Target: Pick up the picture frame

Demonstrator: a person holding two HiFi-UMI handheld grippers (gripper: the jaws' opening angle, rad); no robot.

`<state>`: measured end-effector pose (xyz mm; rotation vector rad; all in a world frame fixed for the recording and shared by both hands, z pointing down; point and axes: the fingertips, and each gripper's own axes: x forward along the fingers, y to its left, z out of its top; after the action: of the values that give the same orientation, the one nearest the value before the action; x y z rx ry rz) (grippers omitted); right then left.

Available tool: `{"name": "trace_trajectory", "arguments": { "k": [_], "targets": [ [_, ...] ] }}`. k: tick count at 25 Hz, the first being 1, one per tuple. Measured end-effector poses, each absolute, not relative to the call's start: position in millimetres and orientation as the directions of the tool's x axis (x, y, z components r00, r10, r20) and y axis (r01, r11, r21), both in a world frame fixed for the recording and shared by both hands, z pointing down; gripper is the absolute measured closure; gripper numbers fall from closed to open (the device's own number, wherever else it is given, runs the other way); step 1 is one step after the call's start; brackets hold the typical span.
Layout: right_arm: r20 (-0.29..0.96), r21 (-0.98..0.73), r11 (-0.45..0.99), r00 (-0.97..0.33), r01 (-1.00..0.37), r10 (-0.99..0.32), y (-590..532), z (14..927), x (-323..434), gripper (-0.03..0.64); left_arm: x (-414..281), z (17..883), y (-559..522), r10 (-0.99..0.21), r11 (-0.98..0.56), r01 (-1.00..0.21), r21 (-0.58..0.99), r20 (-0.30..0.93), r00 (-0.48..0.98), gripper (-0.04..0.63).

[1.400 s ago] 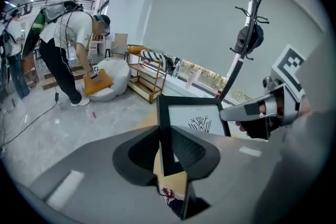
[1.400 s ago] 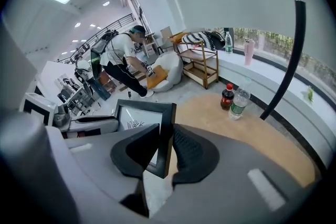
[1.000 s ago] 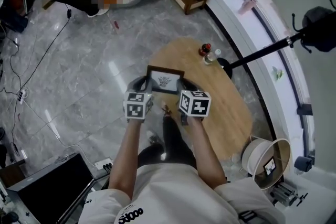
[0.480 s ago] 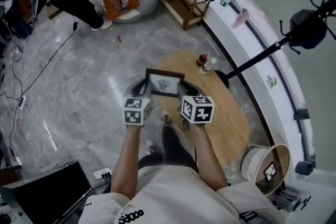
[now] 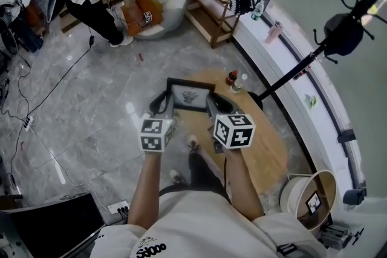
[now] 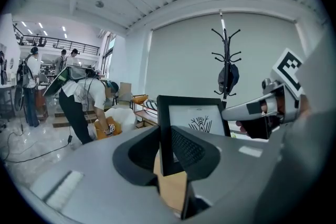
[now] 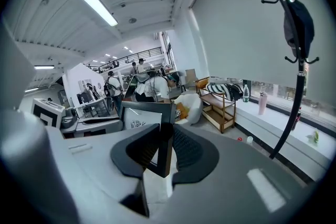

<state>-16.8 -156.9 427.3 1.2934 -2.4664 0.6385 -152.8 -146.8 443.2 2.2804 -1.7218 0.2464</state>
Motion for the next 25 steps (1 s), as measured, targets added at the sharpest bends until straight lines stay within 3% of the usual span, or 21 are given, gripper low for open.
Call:
{"name": "trace_trajectory", "arguments": {
  "k": [25],
  "targets": [
    [0.19,-0.118,0.678,-0.687,-0.725,-0.701,-109,289,-64,0.535,-198,296,-84,-0.98,-0.194,-0.981,-0.006,0.038,0.194,0.514]
  ]
}}
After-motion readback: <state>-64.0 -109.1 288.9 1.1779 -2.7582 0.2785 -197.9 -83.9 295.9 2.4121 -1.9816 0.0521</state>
